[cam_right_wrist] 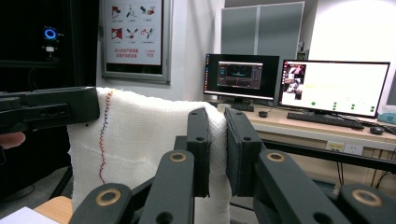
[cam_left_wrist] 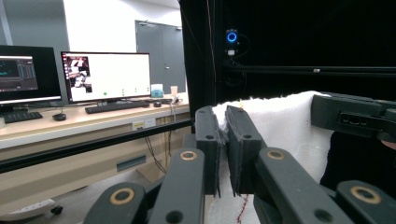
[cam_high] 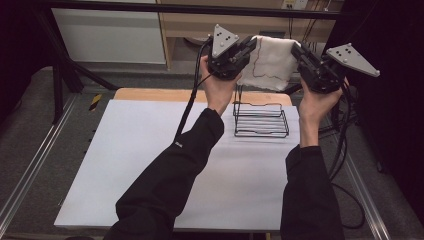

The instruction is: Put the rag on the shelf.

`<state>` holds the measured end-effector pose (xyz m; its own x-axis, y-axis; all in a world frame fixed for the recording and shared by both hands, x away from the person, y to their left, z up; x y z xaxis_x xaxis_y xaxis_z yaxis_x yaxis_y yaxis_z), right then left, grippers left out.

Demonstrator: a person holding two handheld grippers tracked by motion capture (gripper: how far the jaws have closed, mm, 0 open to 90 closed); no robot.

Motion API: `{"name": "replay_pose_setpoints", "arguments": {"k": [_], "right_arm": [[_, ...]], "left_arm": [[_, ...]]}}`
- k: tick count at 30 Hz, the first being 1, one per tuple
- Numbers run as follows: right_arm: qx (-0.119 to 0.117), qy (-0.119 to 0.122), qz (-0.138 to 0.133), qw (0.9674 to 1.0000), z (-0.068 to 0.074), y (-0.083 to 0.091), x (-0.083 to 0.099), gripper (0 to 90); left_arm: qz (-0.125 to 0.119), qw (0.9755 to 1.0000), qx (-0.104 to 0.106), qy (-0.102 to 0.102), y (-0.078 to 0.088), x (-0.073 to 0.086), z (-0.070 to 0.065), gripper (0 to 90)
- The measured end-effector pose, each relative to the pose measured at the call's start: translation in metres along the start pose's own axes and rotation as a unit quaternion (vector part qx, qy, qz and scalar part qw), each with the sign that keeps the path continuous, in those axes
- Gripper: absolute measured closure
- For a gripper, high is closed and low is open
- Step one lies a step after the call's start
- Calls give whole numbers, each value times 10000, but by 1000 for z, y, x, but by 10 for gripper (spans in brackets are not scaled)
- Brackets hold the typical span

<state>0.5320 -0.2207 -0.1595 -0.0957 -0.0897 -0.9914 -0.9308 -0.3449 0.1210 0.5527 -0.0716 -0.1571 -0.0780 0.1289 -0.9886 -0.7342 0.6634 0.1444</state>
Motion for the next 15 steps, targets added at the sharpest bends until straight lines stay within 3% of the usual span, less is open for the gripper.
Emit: {"name": "replay_pose_setpoints", "arguments": {"k": [12,15], "right_arm": [[-17,-25,82,10000,-12,-13,-4,813],[-10,-46,127,9999,-16,-18,-3,813]], "left_arm": [[50,9998,21,175,-19,-3,7,838],[70,9999,-38,107,-23,-2,9,838]]}}
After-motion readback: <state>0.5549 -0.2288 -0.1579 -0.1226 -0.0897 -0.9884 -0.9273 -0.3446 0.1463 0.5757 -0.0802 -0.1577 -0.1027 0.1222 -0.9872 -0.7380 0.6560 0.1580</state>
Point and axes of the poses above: each handheld gripper's, and its own axes: y roughly backward along the jaws, x roughly out of its underside, z roughly to its left, the point moved 9 cm from there along -y, roughly forward along the jaws, and after that the axes turned 14 degrees about z, right-handed, at the moved point
